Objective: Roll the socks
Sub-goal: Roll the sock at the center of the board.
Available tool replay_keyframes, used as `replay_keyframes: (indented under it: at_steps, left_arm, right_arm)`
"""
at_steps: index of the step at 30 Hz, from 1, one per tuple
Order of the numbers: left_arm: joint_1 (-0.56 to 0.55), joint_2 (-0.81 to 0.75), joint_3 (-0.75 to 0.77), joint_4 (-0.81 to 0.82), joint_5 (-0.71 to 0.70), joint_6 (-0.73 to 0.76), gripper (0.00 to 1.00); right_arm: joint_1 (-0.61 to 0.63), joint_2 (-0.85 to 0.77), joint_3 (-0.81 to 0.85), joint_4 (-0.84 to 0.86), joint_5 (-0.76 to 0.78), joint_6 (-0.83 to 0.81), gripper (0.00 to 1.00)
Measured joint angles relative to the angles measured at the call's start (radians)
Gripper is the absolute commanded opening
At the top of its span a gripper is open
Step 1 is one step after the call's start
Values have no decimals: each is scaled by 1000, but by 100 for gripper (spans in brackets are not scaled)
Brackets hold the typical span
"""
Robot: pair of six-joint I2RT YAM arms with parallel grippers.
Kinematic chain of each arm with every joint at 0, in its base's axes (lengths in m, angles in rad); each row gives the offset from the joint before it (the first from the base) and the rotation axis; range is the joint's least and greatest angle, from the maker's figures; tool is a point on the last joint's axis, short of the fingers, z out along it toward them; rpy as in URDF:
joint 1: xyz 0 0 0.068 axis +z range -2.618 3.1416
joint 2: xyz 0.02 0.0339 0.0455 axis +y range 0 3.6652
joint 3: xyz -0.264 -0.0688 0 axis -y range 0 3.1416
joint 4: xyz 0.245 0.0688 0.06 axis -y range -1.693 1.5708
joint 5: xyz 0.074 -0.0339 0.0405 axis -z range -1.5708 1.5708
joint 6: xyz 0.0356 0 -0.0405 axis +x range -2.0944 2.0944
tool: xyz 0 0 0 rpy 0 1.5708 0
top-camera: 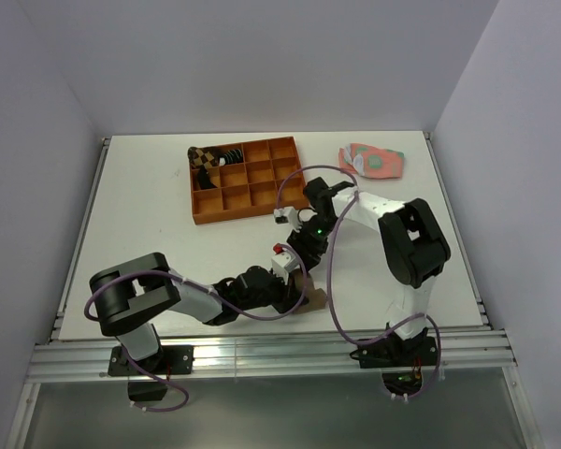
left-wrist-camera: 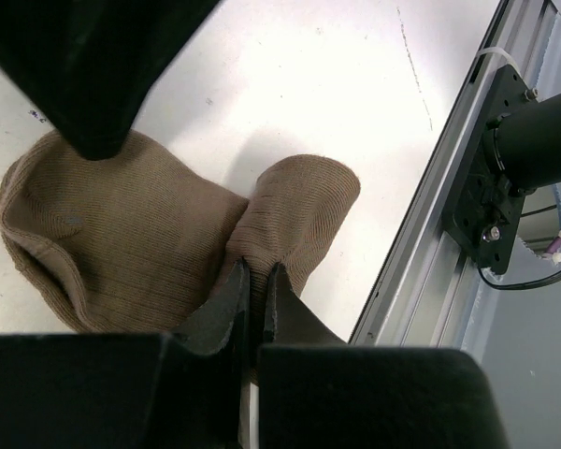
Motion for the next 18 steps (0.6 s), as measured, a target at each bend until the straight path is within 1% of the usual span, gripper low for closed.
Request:
replay_keyframes:
  at_steps: [7,15,18]
  left_arm:
    - [0,1,0,0,4,0,0]
    - [0,11,10,1,13,0,0]
    - [0,13,14,0,15,0,0]
  right_arm:
    - [3,54,22,2,-3,3,57]
    - [32,62,22,0,-7,3,56]
    - [39,66,22,0,-11,3,52]
